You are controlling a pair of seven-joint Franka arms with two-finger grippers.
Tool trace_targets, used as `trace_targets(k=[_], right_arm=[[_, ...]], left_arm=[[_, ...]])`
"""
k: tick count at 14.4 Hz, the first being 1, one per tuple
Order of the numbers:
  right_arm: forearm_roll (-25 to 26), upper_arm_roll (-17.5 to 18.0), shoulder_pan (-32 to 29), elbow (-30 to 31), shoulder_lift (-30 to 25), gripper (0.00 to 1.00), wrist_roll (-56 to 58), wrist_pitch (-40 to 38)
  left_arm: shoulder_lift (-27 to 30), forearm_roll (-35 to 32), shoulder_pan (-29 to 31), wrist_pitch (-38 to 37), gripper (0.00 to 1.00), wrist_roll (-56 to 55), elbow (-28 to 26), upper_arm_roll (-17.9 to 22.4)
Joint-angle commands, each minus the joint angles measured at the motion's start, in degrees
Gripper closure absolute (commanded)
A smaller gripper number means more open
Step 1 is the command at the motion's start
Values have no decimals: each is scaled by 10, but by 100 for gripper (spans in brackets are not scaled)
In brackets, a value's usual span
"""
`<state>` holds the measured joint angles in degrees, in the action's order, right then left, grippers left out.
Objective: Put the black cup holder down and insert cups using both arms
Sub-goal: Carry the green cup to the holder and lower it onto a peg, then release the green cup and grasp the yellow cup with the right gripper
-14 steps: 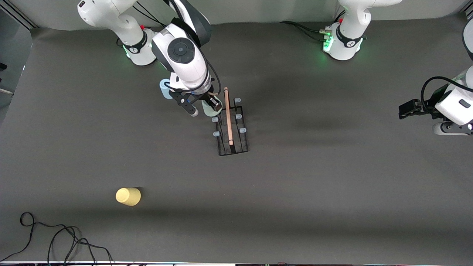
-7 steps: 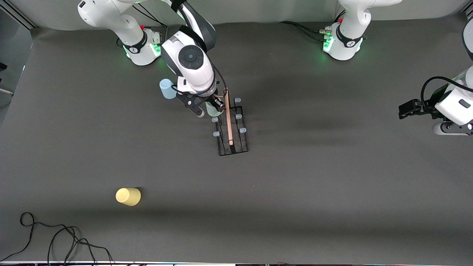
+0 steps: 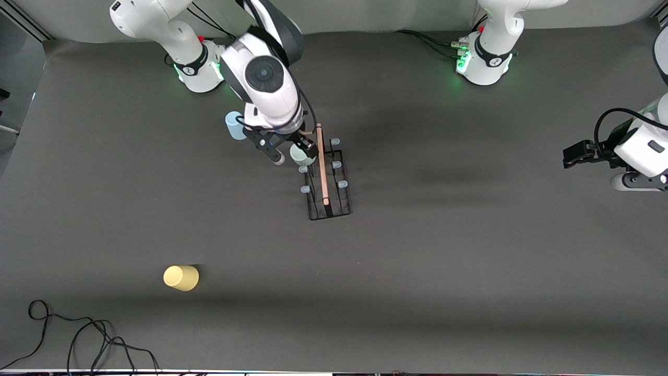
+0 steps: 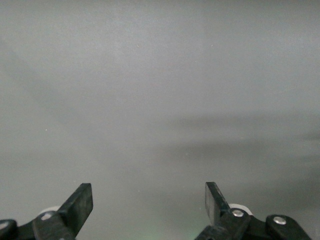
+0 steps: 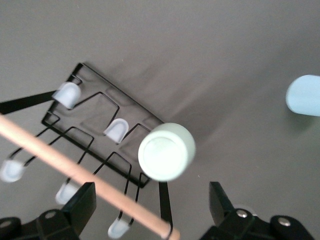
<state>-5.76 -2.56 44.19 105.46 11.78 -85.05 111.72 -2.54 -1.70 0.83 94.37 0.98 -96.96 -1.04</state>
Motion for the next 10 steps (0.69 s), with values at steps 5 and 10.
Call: trace_targets(k=[5,10], right_arm=[[6,-138,-2,-171,3,0,279,-179],[5,-259,-54,-198,39,0,665,-165]], left_arm=[[-1,0,-3,-10,0,8,8,2],[-1,0,-3,-9,0,8,8,2]])
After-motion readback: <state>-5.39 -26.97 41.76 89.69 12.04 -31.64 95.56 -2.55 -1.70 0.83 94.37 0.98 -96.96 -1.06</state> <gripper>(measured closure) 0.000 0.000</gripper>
